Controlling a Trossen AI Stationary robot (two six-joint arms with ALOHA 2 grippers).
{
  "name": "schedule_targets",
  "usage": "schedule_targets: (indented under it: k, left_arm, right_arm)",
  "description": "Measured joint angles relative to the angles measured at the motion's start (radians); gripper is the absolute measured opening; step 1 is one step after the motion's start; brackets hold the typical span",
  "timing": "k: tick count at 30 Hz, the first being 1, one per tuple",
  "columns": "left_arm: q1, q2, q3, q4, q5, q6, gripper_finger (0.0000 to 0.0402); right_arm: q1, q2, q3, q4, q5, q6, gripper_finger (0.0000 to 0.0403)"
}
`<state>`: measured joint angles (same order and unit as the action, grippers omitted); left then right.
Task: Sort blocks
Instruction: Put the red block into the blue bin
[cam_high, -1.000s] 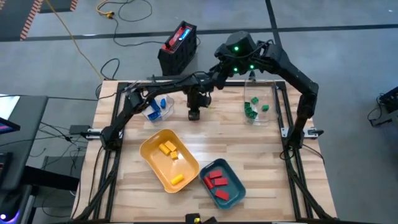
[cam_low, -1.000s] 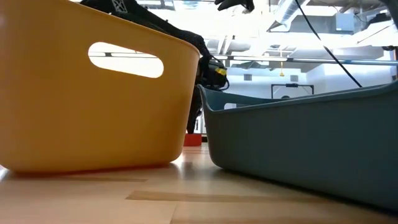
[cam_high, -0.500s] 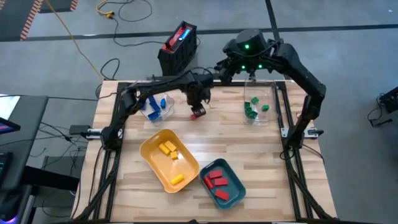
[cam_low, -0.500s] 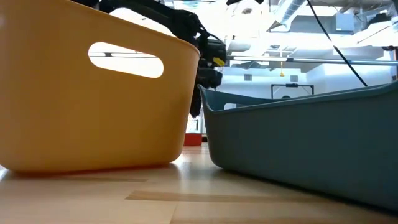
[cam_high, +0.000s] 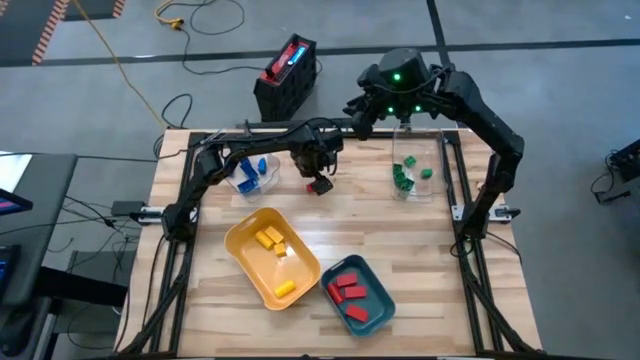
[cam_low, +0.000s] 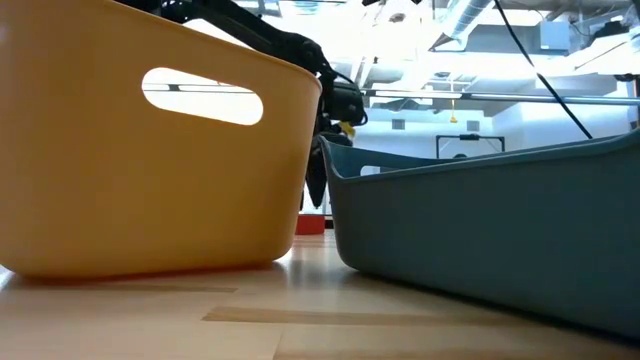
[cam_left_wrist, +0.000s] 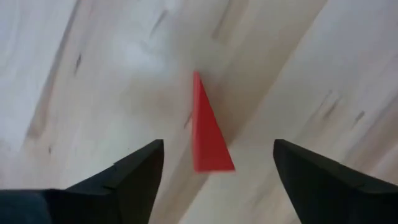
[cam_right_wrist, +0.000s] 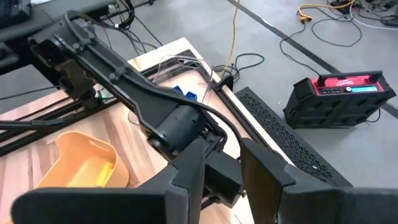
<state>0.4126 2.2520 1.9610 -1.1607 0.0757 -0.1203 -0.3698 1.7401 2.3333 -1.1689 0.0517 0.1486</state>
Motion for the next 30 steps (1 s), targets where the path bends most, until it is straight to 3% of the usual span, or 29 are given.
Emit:
schedule_targets:
  k: [4,9,13,19,30]
  left_arm:
    - [0.0,0.024,-0.016,0.017,0.022,0.031,0.0307]
    - [-0.006,0.027,-0.08,0.064,0.045,0.033,0.0283]
    - [-0.009,0.027,-0.081,0.055,0.037,0.054,0.0221]
    - [-0.015,0.026,-0.081,0.057,0.001,0.068,0.0085]
    - [-0.016,-0.031,-0.077,-0.028,0.056,0.1,0.0081]
  right_arm:
    - [0.001,0.0,0.0,0.003,0.0,0.0,0.012]
    - [0.004,0.0,-0.001,0.002,0.0,0.001,0.012]
    - [0.003,0.0,-0.001,0.003,0.0,0.001,0.012]
    - [0.003,0.0,-0.001,0.003,0.0,0.008,0.012]
    - [-0.004,-0.019,-0.002,0.0,0.034,0.013,0.012]
